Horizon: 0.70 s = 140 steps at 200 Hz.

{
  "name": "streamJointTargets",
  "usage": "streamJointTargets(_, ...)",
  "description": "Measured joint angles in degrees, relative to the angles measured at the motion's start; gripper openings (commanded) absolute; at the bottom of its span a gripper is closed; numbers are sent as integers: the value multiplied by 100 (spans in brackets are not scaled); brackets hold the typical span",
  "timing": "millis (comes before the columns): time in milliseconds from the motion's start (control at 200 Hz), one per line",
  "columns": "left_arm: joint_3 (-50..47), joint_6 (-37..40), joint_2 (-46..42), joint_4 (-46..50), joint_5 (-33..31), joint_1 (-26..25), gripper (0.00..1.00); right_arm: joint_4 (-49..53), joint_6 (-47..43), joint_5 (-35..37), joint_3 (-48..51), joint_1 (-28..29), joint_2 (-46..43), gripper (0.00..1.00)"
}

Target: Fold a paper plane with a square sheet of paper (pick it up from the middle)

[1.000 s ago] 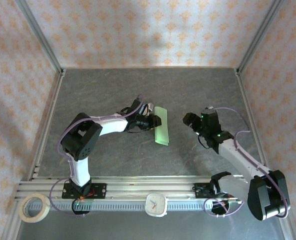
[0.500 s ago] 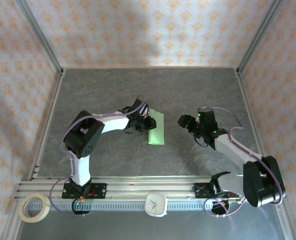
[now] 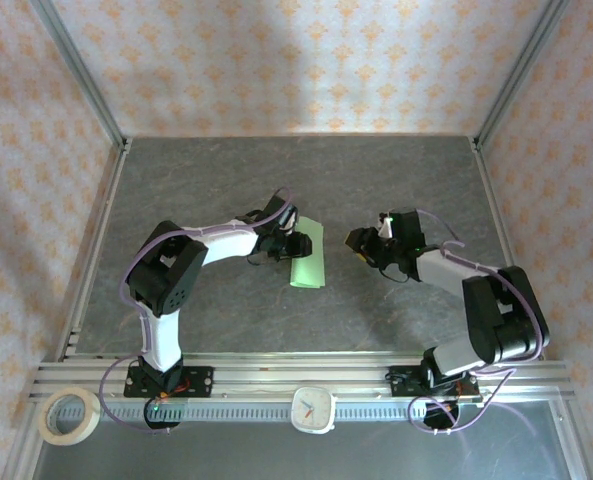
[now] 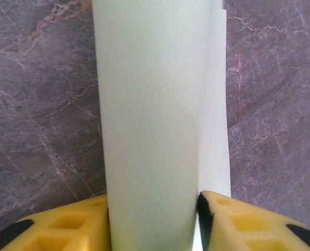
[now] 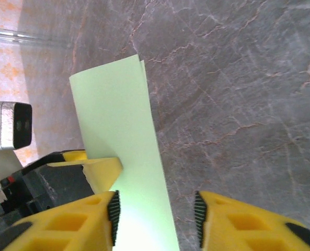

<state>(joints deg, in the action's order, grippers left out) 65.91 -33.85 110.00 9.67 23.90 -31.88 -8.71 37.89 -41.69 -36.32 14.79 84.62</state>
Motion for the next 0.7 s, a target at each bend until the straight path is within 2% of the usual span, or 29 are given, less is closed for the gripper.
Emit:
streamJointTargets(265,39,101,0,44,-46,-17,58,-411,219,-262,-7,52,310,33)
streamJointTargets(485,81,264,-13,170,-216,-39,59,-627,374,-293,-136,435,715,28)
streamJointTargets(701,81,431,-170,557,-754,15,60,-732,476,-286,-216,634,813,26)
